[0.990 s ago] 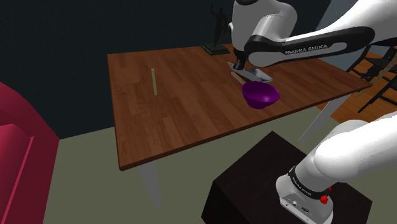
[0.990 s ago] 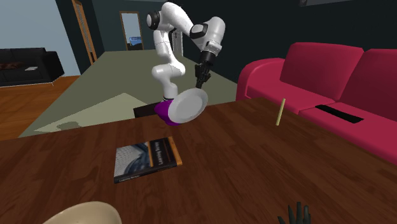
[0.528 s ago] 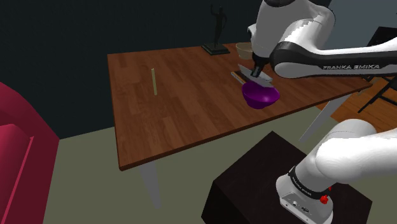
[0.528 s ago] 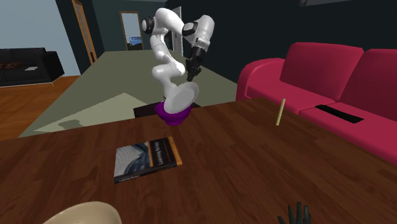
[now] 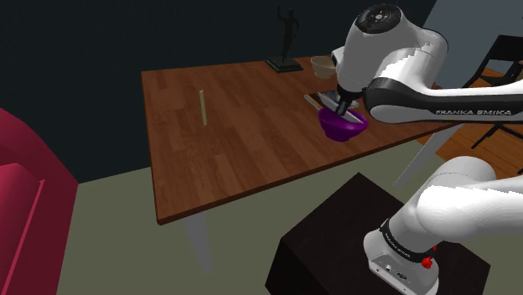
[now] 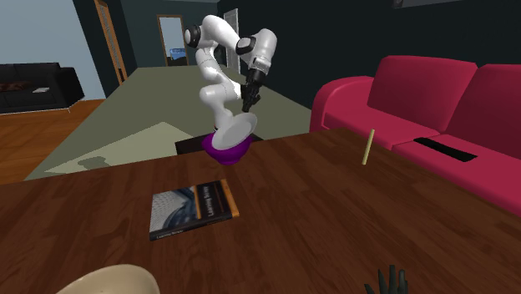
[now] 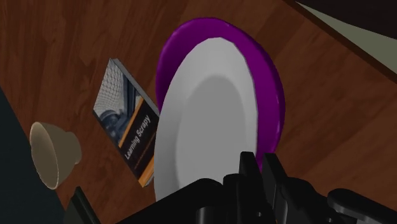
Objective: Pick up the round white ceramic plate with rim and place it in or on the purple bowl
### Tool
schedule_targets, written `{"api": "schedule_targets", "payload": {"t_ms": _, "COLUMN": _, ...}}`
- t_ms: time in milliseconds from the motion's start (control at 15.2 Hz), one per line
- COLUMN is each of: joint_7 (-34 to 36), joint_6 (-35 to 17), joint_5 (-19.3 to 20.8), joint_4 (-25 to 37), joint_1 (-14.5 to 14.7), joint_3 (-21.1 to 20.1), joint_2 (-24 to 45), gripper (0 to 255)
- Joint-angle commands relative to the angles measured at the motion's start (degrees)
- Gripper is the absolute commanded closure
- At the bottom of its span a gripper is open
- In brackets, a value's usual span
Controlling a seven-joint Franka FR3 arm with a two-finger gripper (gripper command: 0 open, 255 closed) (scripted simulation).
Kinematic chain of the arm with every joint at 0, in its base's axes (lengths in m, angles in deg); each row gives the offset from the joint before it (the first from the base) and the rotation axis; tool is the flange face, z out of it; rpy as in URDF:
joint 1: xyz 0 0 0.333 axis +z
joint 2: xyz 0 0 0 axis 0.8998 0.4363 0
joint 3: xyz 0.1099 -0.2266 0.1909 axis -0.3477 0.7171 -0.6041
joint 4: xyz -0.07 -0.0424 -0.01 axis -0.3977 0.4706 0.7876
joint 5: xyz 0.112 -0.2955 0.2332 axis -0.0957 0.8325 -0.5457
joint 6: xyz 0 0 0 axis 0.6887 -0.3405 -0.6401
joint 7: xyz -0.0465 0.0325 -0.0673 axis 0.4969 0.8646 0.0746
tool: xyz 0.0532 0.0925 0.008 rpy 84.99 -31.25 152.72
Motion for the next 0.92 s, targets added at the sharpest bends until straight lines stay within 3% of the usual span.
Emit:
{"api": "schedule_targets", "payload": {"t_ms": 0, "joint_7": 0.9, "joint_6": -1.41, "joint_5": 0.38, "joint_4": -1.18, "joint_1": -0.14, "joint_3": -0.08, "joint_2": 0.43, "gripper": 255}}
{"api": "schedule_targets", "payload": {"t_ms": 660, "joint_7": 5.65, "joint_6": -8.7, "joint_5": 2.89, "joint_4": -6.72, "joint_1": -1.27, "joint_3": -0.63, "joint_2": 3.15, "gripper": 255}}
{"api": "schedule_targets", "payload": {"t_ms": 858, "joint_7": 5.64, "joint_6": -8.7, "joint_5": 2.87, "joint_4": -6.73, "joint_1": -1.29, "joint_3": -0.65, "joint_2": 3.14, "gripper": 255}}
